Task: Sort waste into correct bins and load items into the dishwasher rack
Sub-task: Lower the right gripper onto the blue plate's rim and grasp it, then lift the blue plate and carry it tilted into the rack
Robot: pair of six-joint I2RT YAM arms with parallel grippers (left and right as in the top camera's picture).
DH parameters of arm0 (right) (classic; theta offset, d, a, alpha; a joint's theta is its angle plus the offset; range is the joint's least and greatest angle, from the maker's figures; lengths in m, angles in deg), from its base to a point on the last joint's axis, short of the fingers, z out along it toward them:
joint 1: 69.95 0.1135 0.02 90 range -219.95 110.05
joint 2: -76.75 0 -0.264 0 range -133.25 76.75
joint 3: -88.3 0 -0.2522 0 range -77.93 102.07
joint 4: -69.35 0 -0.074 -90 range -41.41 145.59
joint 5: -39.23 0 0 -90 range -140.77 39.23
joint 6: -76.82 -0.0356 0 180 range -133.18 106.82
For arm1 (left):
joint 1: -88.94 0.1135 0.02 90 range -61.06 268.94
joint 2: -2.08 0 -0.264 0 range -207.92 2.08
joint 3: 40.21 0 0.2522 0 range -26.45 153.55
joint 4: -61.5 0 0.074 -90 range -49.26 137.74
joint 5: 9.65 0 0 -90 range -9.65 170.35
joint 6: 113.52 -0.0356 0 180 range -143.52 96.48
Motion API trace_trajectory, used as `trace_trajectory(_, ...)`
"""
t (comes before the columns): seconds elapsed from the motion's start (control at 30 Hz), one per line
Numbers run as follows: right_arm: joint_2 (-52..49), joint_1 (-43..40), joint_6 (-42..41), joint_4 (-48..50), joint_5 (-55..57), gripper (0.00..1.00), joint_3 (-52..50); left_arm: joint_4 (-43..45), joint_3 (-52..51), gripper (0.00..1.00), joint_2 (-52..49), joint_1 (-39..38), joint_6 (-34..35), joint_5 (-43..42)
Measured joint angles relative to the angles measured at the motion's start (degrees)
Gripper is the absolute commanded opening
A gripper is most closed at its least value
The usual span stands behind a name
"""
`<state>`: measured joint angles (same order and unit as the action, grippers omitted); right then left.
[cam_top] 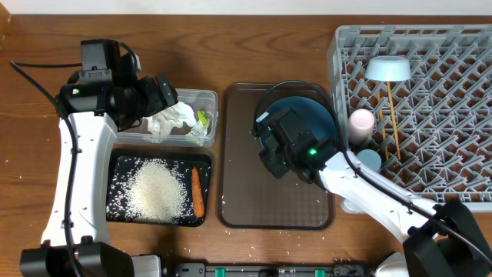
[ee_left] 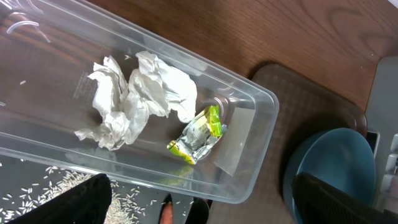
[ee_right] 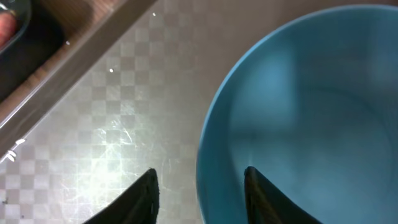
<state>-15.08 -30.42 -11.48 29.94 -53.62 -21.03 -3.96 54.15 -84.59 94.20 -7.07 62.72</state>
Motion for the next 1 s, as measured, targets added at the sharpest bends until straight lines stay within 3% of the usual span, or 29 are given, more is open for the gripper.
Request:
trace_trajectory(0.27, -1.97, 0.00, 0.02, 1.09, -0.20, 0.42, 0.00, 0.02, 0.00, 0.95, 0.00, 0.00, 0.00, 0.00)
trace_trajectory(0.33, -3.63, 0.00, 0.07, 1.64, -0.22, 0.32, 0.00, 0.00, 0.00, 0.95, 0.00, 0.00, 0.00, 0.00)
trace_trajectory(0.4, -5.70, 0.00, 0.09, 1.86, -0.28, 0.13, 0.00, 0.00, 0.00, 0.95, 0.00, 0.00, 0.00, 0.00)
trace_trajectory(0.47, -7.13, 0.00, 0.11, 1.90, -0.35, 0.01, -0.02, 0.00, 0.00, 0.95, 0.00, 0.00, 0.02, 0.00)
trace_trajectory(0.73, -5.44, -0.02, 0.20, 2.58, -1.55, 0.01, 0.07, 0.02, 0.00, 0.95, 0.00, 0.00, 0.02, 0.00)
trace_trajectory(1.0, 9.84, -2.19, -4.70, -6.51, -12.00, 0.01, 4.57, 0.00, 0.00, 0.95, 0.00, 0.00, 0.00, 0.00)
